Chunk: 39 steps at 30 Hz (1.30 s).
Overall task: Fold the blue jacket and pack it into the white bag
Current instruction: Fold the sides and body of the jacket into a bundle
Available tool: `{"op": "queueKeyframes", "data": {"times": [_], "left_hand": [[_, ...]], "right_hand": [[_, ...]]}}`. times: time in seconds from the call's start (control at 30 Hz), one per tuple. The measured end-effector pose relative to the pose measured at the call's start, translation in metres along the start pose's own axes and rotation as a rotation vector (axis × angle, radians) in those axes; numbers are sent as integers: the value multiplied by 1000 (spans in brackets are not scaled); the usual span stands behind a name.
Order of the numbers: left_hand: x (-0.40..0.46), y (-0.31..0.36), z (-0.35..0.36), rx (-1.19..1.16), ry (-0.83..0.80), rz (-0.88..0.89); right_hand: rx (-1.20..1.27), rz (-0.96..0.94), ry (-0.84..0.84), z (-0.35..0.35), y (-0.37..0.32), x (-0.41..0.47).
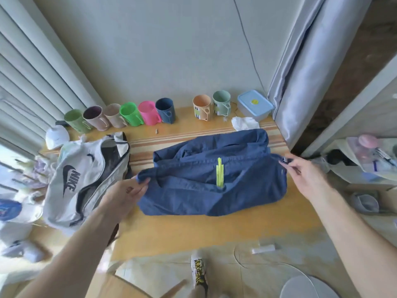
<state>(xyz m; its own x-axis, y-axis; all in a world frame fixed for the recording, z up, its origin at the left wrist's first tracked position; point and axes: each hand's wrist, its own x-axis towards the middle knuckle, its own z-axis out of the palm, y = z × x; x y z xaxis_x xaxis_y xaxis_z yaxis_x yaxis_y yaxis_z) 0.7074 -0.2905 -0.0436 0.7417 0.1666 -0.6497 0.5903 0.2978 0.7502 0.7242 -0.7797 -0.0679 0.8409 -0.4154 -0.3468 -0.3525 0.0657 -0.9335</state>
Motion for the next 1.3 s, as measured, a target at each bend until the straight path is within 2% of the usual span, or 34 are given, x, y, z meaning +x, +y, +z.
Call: {"op": "queueKeyframes", "data": {"times": [0.07, 0.2, 0.4, 0.47, 0.53, 0.57, 0.6, 0.63, 0.67, 0.7, 0.73, 0.77, 0.87, 0.97, 1.1, 1.17, 1.23, 1.3], "left_hand": [[34, 11, 9, 85, 45, 37], [101, 35, 39, 217, 194, 65], [210, 49, 48, 562, 433, 79], [220, 48, 52, 708, 511, 118], [220, 40, 62, 850, 615, 317], [214, 30, 71, 920, 592, 531], [203, 20, 84, 1019, 473, 800], [196, 6, 96, 1164, 278, 1038], [191, -7, 110, 1309, 47, 1204], [194, -22, 119, 1448, -156, 1279], [198, -34, 129, 1576, -278, 1271], [207, -44, 134, 1671, -333, 1200], [236, -63, 137, 1799, -260, 954], [259, -80, 130, 1837, -201, 895], [249, -77, 134, 1845, -164, 875], [229, -66, 123, 1785, -50, 830], [204, -55, 105, 1640, 177, 741], [180, -45, 84, 1461, 397, 566]], "right_hand": [[-52, 55, 77, 23, 0, 32], [-314, 62, 158, 65, -4, 93], [-448, 113, 332, 103, -1, 196], [-590, 60, 397, 115, 0, 200], [-787, -130, 451, 133, 5, 185], [-837, -290, 412, 143, 11, 171], [-888, -467, 317, 155, 19, 154], [-955, -605, 165, 169, 28, 133], [-1050, -696, -14, 178, 43, 121], [-1162, -744, -180, 186, 55, 111], [-1260, -754, -293, 191, 67, 109], [-1353, -739, -344, 192, 79, 113], [-1520, -557, -285, 177, 102, 140], [-1572, -524, -223, 162, 125, 161], [-1539, -535, -241, 165, 127, 161], [-1476, -517, -238, 171, 116, 147], [-1396, -567, -276, 188, 101, 117], [-1319, -662, -358, 213, 90, 82]]}}
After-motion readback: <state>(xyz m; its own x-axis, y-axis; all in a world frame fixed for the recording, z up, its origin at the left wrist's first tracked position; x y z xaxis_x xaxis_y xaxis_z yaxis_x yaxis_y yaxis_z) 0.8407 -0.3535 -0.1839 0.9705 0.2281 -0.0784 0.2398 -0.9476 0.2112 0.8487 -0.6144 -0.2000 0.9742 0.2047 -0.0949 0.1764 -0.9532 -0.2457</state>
